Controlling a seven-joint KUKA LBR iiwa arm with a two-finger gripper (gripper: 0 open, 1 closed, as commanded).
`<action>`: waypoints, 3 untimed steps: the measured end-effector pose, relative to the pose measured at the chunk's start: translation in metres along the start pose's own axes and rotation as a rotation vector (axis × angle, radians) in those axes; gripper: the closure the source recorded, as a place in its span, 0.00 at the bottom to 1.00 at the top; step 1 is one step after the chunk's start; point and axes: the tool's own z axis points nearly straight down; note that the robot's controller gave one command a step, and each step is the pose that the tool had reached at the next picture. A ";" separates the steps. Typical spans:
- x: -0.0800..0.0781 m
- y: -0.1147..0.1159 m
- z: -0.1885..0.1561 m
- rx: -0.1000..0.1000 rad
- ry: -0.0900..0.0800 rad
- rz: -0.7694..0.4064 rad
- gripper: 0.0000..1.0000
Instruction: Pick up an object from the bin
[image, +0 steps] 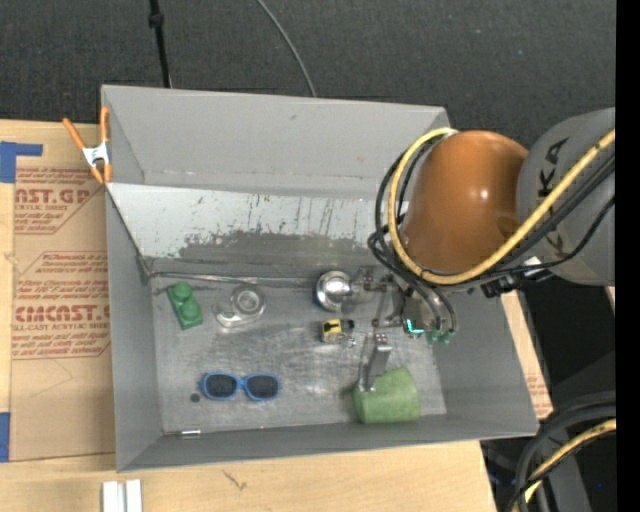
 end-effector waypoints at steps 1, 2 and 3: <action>-0.036 -0.018 0.123 -0.001 -0.015 -0.256 0.00; -0.035 -0.076 0.121 0.003 -0.008 -0.355 0.00; -0.036 -0.074 0.121 0.001 -0.010 -0.356 1.00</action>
Offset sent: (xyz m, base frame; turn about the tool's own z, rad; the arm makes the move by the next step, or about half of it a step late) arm 0.0364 -0.0231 -0.1394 -0.2601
